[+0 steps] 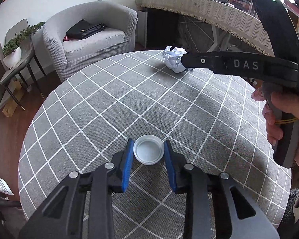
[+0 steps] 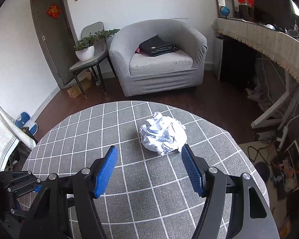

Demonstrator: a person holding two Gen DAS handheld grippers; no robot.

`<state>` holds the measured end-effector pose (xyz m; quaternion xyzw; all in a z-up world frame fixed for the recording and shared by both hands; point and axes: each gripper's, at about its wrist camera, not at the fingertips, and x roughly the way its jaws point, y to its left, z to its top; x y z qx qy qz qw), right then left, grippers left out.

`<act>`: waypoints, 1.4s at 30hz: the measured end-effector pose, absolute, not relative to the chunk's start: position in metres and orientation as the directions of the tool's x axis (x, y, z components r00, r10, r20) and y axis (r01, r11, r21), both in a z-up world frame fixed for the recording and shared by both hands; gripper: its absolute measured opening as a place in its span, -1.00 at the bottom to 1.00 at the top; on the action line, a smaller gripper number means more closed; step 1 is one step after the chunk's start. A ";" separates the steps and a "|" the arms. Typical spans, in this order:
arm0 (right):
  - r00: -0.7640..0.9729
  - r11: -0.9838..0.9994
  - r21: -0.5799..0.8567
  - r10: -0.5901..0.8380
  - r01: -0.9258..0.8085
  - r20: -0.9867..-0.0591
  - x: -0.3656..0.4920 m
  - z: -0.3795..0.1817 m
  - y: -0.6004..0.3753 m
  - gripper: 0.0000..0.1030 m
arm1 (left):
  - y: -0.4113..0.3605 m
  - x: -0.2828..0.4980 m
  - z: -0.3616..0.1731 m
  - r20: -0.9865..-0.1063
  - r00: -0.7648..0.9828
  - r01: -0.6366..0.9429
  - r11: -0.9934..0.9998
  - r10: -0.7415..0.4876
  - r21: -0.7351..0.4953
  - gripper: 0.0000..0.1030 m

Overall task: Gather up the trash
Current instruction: 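Grasp the white bottle cap with the left tool while the right tool grasps the crumpled paper ball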

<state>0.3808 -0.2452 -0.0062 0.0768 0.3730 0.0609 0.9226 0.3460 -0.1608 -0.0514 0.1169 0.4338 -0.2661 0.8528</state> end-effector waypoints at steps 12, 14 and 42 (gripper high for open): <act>0.691 0.985 0.170 0.146 -0.033 -0.708 0.403 -0.020 -0.247 0.26 | -0.160 0.342 -0.048 -0.792 0.497 0.553 0.833 -0.354 -0.025 -0.37; 0.688 0.991 0.130 0.116 -0.032 -0.716 0.407 -0.021 -0.243 0.25 | -0.159 0.339 -0.047 -0.790 0.497 0.557 0.830 -0.360 -0.028 -0.37; 0.670 0.992 0.123 0.108 -0.025 -0.735 0.417 -0.027 -0.237 -0.03 | -0.125 0.319 -0.037 -0.773 0.499 0.525 0.847 -0.391 -0.089 -0.37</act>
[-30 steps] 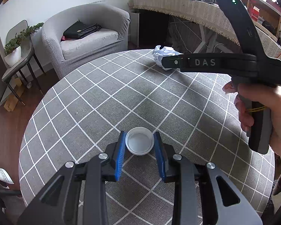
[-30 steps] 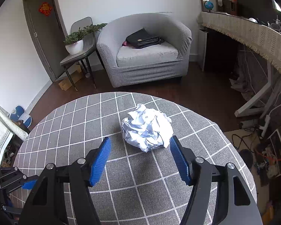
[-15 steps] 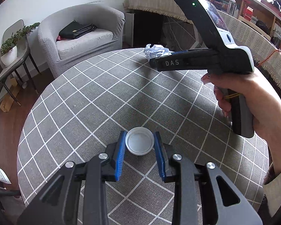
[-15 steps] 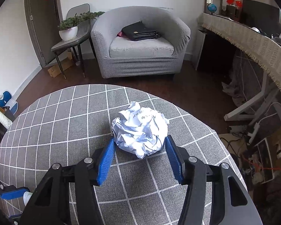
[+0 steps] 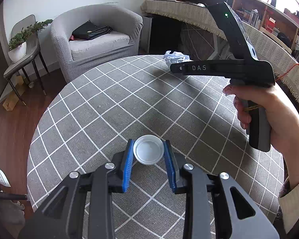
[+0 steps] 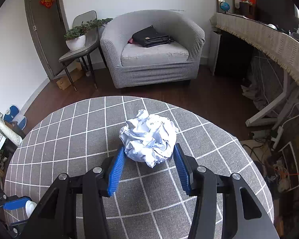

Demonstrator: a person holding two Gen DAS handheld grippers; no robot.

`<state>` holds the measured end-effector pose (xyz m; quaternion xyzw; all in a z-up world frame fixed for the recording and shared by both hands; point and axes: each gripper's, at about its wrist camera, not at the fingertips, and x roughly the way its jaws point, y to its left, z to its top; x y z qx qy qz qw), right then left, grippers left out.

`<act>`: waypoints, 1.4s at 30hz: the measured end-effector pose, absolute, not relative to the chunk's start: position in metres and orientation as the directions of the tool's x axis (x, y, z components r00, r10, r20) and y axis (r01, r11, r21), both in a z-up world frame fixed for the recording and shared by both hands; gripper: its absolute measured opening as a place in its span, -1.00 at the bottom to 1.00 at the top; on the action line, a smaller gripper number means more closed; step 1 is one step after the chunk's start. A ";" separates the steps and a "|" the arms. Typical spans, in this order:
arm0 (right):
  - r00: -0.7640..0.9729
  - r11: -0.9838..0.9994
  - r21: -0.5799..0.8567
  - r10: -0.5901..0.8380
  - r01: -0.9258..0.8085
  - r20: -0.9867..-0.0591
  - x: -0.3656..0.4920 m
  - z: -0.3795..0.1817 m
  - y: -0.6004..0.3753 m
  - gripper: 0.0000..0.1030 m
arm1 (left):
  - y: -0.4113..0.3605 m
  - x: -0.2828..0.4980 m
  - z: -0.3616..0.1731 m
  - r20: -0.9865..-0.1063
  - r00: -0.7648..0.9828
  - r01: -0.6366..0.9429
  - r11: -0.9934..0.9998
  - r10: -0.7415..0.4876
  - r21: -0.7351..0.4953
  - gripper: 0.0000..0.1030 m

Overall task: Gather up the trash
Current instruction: 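Grasp the white bottle cap with the left tool while the right tool grasps the crumpled paper ball, then carry the bottle cap and paper ball over the green bin with both tools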

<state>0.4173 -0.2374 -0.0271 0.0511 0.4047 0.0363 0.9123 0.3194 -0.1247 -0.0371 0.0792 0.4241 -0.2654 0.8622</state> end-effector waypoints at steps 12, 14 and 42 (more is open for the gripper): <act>0.677 0.986 0.120 0.164 -0.113 -0.718 0.378 -0.018 -0.213 -0.03 | -0.108 0.294 -0.031 -0.752 0.557 0.440 0.893 -0.354 -0.095 -0.37; 0.680 0.983 0.125 0.182 -0.133 -0.711 0.367 -0.015 -0.208 -0.03 | -0.103 0.287 -0.026 -0.746 0.583 0.417 0.906 -0.322 -0.064 -0.37; 0.660 0.921 0.166 0.370 -0.353 -0.653 0.240 0.005 -0.133 -0.03 | -0.038 0.183 -0.011 -0.704 0.674 0.292 0.956 -0.224 -0.024 -0.37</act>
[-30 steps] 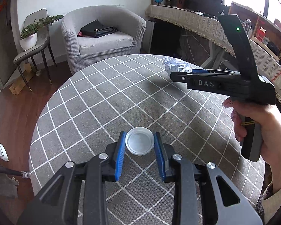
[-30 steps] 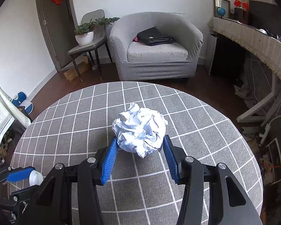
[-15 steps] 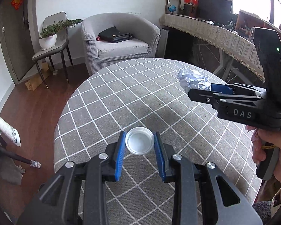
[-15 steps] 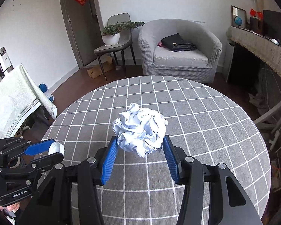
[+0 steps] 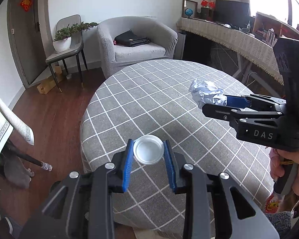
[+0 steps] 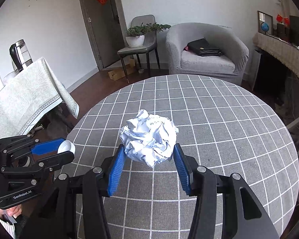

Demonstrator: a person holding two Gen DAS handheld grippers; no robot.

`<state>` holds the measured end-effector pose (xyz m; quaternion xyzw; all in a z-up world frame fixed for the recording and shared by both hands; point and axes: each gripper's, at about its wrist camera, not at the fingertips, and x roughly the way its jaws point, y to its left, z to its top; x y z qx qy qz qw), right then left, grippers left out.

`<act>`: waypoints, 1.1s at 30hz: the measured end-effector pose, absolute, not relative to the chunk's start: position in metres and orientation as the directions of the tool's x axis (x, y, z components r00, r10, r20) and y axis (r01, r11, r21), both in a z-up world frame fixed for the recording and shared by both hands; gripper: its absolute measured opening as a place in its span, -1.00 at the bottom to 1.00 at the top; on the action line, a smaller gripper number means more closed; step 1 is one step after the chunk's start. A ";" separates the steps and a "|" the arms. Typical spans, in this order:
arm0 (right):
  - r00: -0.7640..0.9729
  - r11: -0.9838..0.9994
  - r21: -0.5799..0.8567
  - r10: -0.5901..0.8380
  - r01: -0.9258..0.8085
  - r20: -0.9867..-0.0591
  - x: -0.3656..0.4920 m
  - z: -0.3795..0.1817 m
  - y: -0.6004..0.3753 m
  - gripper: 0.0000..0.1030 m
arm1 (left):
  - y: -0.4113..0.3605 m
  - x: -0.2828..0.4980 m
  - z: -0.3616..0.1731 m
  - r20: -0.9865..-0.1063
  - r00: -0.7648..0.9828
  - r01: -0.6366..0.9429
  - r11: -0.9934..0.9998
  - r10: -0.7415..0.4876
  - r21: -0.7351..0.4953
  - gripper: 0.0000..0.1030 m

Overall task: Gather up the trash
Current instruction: 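Carry the bottle cap and paper ball over the green bin with both tools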

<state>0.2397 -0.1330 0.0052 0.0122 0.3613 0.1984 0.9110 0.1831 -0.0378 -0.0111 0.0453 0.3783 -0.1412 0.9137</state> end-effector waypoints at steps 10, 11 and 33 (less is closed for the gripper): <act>0.640 0.893 0.184 0.426 -0.411 -0.640 0.229 0.002 -0.093 -0.03 | -0.001 0.175 -0.016 -0.699 0.685 0.258 0.966 -0.204 -0.029 -0.37; 0.635 0.889 0.186 0.432 -0.418 -0.640 0.230 0.002 -0.088 -0.03 | 0.003 0.175 -0.017 -0.699 0.687 0.253 0.967 -0.198 -0.025 -0.37; 0.560 0.804 0.234 0.558 -0.546 -0.613 0.241 0.003 0.026 -0.03 | 0.119 0.171 -0.058 -0.744 0.667 0.047 0.999 -0.042 -0.014 -0.37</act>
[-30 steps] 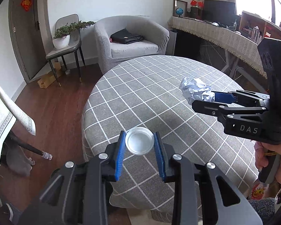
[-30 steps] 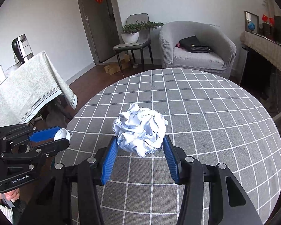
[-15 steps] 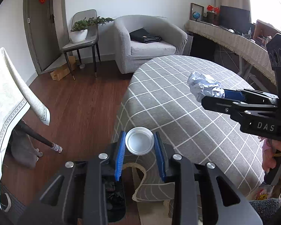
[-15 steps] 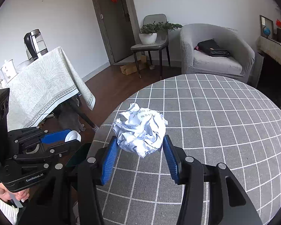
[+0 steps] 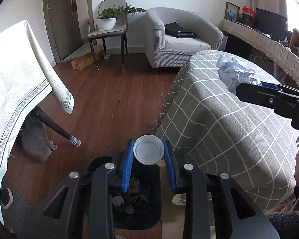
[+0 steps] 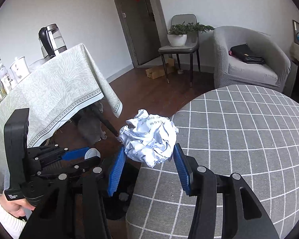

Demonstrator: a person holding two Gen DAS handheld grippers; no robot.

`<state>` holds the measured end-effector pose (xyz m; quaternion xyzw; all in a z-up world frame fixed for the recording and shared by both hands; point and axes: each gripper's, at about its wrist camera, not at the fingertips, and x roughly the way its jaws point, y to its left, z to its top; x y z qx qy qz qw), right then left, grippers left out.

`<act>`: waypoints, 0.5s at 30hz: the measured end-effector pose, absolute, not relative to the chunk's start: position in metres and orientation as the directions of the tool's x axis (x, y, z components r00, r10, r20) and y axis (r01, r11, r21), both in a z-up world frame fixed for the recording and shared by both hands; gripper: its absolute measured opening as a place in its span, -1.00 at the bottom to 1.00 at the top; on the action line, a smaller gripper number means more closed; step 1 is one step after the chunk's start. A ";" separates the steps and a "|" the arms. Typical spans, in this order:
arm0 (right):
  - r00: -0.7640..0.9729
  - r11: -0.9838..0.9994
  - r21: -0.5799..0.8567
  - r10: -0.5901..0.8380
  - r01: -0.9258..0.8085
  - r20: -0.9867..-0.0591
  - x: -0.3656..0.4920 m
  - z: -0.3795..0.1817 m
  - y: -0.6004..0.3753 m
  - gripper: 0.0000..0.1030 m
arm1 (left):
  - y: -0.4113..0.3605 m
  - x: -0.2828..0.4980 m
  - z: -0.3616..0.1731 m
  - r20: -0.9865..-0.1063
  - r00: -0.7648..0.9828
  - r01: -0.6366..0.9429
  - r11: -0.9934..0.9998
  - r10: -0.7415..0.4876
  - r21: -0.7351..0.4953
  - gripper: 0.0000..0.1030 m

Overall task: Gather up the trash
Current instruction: 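Carry the bottle cap and paper ball over the green bin with both tools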

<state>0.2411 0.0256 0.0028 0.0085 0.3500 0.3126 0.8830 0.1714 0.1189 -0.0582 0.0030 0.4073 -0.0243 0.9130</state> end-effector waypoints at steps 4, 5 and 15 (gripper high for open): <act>0.539 0.787 0.233 0.574 -0.572 -0.617 0.241 0.000 0.048 -0.03 | 0.133 0.170 -0.071 -0.761 0.648 0.030 0.999 -0.001 0.024 -0.37; 0.534 0.784 0.233 0.576 -0.576 -0.619 0.242 -0.001 0.053 -0.03 | 0.137 0.169 -0.075 -0.767 0.642 0.021 0.999 0.013 0.035 -0.37; 0.486 0.755 0.235 0.593 -0.611 -0.642 0.244 -0.016 0.098 -0.03 | 0.176 0.165 -0.113 -0.839 0.544 -0.017 1.000 0.025 0.019 -0.37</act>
